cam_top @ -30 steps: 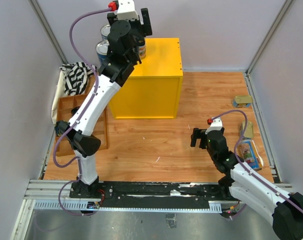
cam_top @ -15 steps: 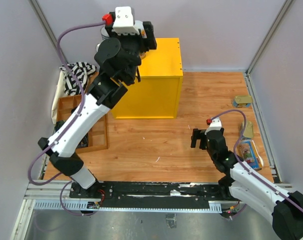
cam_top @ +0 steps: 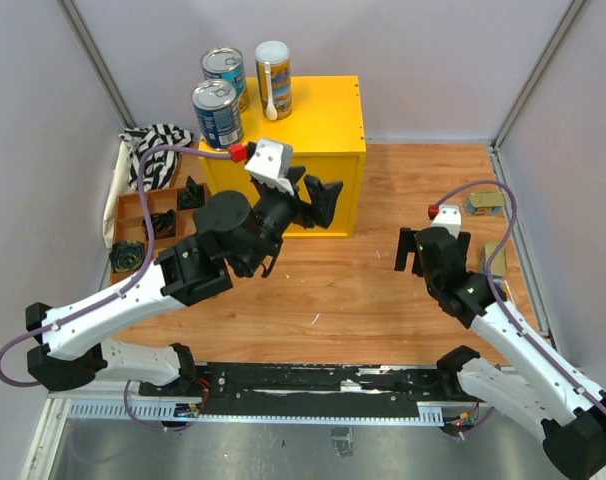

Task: Place and organize the canned foods onto the counter

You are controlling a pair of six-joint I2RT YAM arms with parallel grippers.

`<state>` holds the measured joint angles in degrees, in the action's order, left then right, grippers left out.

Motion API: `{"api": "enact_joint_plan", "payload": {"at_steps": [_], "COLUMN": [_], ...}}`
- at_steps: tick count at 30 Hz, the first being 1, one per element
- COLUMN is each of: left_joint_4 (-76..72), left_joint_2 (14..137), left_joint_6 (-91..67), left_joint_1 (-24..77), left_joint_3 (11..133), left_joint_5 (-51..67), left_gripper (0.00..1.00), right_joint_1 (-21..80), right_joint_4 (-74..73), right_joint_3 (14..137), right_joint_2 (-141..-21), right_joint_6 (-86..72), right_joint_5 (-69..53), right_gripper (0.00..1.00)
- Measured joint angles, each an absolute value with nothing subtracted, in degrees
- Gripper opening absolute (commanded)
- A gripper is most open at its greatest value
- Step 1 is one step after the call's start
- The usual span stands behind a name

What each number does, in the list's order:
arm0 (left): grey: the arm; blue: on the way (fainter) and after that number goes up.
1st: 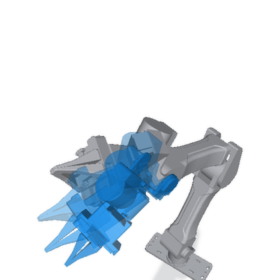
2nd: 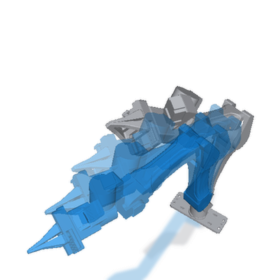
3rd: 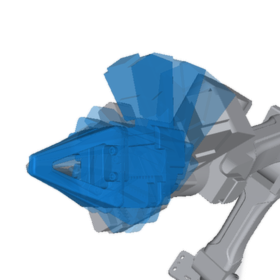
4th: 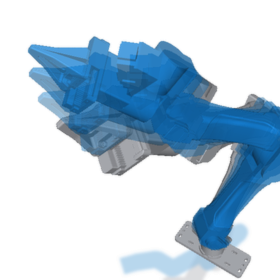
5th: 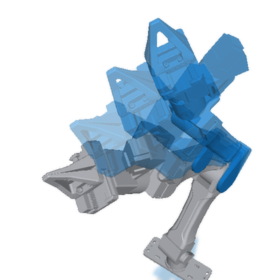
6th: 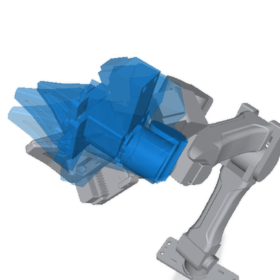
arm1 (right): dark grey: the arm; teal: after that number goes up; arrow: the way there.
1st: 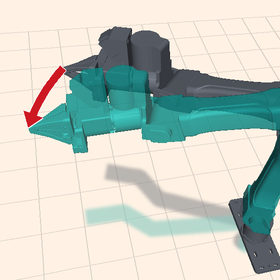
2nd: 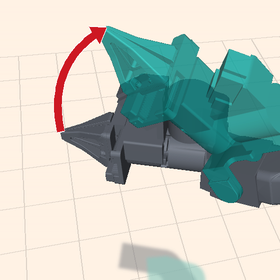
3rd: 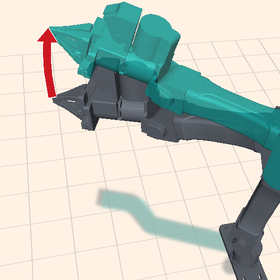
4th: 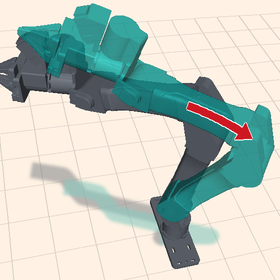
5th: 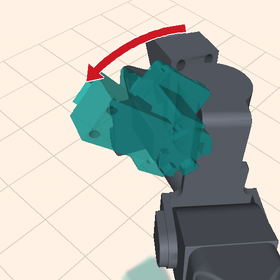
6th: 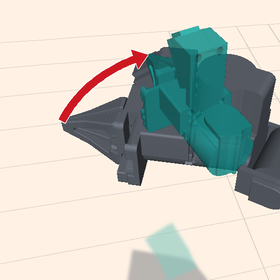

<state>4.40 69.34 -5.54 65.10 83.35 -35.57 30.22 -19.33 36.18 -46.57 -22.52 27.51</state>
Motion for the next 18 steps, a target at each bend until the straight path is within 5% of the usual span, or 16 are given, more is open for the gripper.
{"api": "enact_joint_plan", "payload": {"at_steps": [11, 18], "left_joint_4": [6.3, 6.9], "left_joint_2": [64.6, 62.1], "left_joint_6": [-13.5, -16.4], "left_joint_1": [74.5, 75.5], "left_joint_3": [73.6, 70.2], "left_joint_5": [-36.4, -36.1], "left_gripper": [0.76, 0.76], "right_joint_1": [26.7, 20.2], "right_joint_4": [-48.1, -61.3], "right_joint_3": [56.4, 58.3], "right_joint_2": [-59.4, -60.8], "right_joint_6": [-28.1, -39.9], "right_joint_5": [39.4, 40.6], "right_gripper": [0.98, 0.98]}}
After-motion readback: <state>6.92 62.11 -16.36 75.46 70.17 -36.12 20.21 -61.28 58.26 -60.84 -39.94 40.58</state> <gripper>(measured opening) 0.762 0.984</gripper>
